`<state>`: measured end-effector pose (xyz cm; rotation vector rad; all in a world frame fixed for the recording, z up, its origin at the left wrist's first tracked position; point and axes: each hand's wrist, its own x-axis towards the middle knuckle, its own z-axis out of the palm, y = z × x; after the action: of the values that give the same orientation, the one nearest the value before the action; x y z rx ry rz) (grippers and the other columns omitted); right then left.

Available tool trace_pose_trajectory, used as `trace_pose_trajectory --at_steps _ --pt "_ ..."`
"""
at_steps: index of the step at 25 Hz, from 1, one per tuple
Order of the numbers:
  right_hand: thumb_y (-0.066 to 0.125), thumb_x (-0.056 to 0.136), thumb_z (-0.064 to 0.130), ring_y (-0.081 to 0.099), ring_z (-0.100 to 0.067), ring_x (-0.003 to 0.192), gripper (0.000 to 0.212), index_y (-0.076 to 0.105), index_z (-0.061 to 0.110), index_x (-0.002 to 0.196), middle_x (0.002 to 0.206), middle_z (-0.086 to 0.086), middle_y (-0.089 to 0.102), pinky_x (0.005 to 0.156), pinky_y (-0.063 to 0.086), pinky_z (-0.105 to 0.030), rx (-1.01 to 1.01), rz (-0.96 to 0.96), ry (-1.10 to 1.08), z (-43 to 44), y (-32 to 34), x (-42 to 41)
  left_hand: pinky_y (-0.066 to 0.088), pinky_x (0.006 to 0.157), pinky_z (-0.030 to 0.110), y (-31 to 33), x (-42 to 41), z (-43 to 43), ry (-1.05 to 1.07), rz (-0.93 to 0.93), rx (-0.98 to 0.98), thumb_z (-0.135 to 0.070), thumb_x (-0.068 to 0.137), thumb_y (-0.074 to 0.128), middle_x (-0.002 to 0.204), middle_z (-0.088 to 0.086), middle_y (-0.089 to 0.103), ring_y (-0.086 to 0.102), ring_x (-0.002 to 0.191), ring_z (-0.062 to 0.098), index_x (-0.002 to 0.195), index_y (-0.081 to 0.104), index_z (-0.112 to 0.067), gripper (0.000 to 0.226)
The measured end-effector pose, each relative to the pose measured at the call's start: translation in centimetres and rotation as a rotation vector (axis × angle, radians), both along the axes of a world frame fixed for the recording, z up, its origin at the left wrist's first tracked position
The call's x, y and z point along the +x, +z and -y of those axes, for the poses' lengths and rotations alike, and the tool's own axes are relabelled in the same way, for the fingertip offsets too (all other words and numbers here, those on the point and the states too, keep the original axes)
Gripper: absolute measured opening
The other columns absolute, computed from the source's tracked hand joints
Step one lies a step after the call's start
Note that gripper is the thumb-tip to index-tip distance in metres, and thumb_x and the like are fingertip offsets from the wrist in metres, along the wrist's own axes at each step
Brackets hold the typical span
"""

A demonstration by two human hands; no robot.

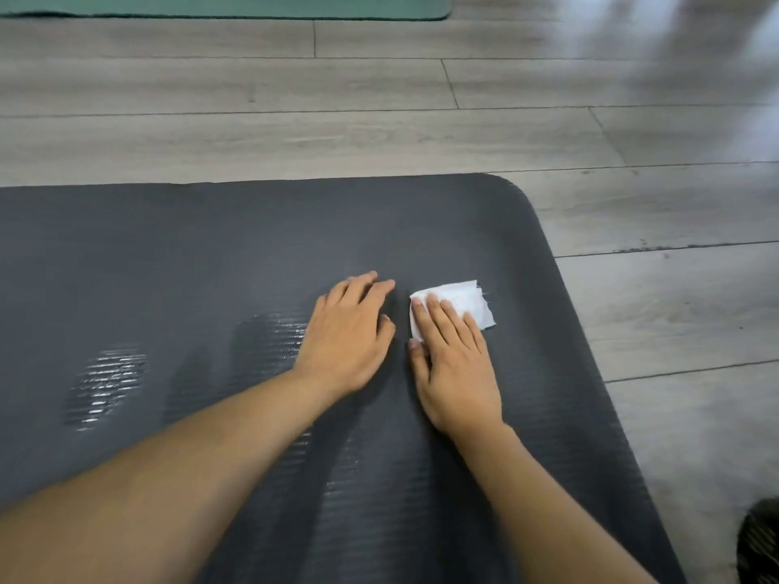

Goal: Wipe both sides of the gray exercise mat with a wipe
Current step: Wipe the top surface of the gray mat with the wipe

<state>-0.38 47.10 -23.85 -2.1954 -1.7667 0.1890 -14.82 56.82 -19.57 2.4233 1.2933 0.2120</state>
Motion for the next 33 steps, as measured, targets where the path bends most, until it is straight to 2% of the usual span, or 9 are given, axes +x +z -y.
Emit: trace_pose_trajectory --at_steps 5,9,13,17,20,23,28,31,33 --pt "0.042 0.101 0.027 0.026 -0.005 0.144 0.047 0.04 0.028 0.147 0.154 0.009 0.035 0.116 0.027 -0.037 0.12 -0.113 -0.069 -0.4 0.2 0.3 0.012 0.126 0.049 -3.1 0.4 -7.5 -0.04 -0.247 0.17 -0.05 0.097 0.011 0.169 0.004 0.02 0.019 0.155 0.031 0.161 0.022 -0.032 0.067" --pt "0.042 0.098 0.049 0.024 -0.003 0.141 0.045 0.044 0.041 0.142 0.156 0.014 0.028 0.115 0.023 -0.026 0.076 -0.143 -0.188 -0.9 1.1 0.7 0.0 0.127 0.048 -4.5 0.4 -9.3 -0.017 -0.272 0.165 -0.056 0.099 0.007 0.171 -0.005 0.004 0.002 0.158 0.023 0.161 0.003 -0.042 0.064" --pt "0.052 0.097 0.03 0.034 -0.013 0.141 0.044 0.051 0.026 0.141 0.151 0.003 0.042 0.115 0.027 -0.029 0.109 -0.053 -0.263 -1.6 0.6 1.1 0.004 0.127 0.05 -4.3 0.4 -9.4 -0.022 -0.276 0.172 -0.054 0.101 0.011 0.171 -0.003 0.007 0.005 0.158 0.025 0.162 0.005 -0.04 0.063" --pt "0.065 0.086 0.008 0.058 -0.016 0.107 0.037 0.067 0.012 0.122 0.125 -0.001 0.065 0.093 0.049 -0.029 0.205 0.017 -0.049 -3.3 0.9 4.1 0.009 0.126 0.053 -4.1 0.4 -9.6 -0.033 -0.292 0.152 -0.053 0.102 0.016 0.17 0.0 0.012 0.009 0.157 0.027 0.162 0.009 -0.038 0.062" --pt "0.06 0.087 0.002 0.058 -0.022 0.094 0.033 0.069 0.011 0.117 0.113 -0.003 0.068 0.085 0.046 -0.025 0.303 0.02 -0.114 -8.5 2.6 9.9 0.01 0.126 0.053 -4.1 0.5 -9.6 -0.04 -0.287 0.147 -0.053 0.102 0.015 0.171 0.0 0.011 0.008 0.157 0.027 0.162 0.007 -0.038 0.062" --pt "0.054 0.092 0.005 0.055 -0.027 0.104 0.033 0.066 0.012 0.121 0.12 -0.005 0.066 0.089 0.041 -0.027 0.335 0.013 -0.365 -15.9 4.1 14.7 0.012 0.126 0.054 -4.3 0.4 -9.6 -0.043 -0.272 0.153 -0.052 0.103 0.017 0.17 0.0 0.012 0.009 0.157 0.027 0.162 0.009 -0.037 0.062" --pt "0.039 0.101 0.023 0.03 -0.026 0.141 0.046 0.042 0.006 0.144 0.153 -0.011 0.036 0.116 0.022 -0.031 0.002 -0.01 -0.402 -21.0 0.1 11.9 0.012 0.125 0.055 -4.3 0.5 -9.6 -0.047 -0.268 0.152 -0.051 0.103 0.02 0.17 0.001 0.013 0.01 0.157 0.028 0.162 0.009 -0.036 0.062" --pt "0.041 0.097 0.007 0.047 -0.024 0.125 0.038 0.055 0.013 0.131 0.14 -0.003 0.052 0.102 0.037 -0.029 0.061 -0.013 -0.528 -21.6 -0.4 12.9 0.013 0.125 0.055 -4.3 0.6 -9.6 -0.049 -0.272 0.148 -0.051 0.103 0.02 0.17 0.001 0.014 0.01 0.157 0.027 0.162 0.009 -0.036 0.062" --pt "0.042 0.092 0.004 0.057 -0.027 0.112 0.033 0.064 0.009 0.116 0.123 -0.008 0.063 0.095 0.045 -0.033 0.137 -0.088 -0.369 -23.4 0.1 9.7 0.013 0.125 0.055 -4.3 0.6 -9.7 -0.05 -0.278 0.146 -0.05 0.103 0.022 0.17 0.0 0.013 0.01 0.157 0.027 0.162 0.01 -0.036 0.062"
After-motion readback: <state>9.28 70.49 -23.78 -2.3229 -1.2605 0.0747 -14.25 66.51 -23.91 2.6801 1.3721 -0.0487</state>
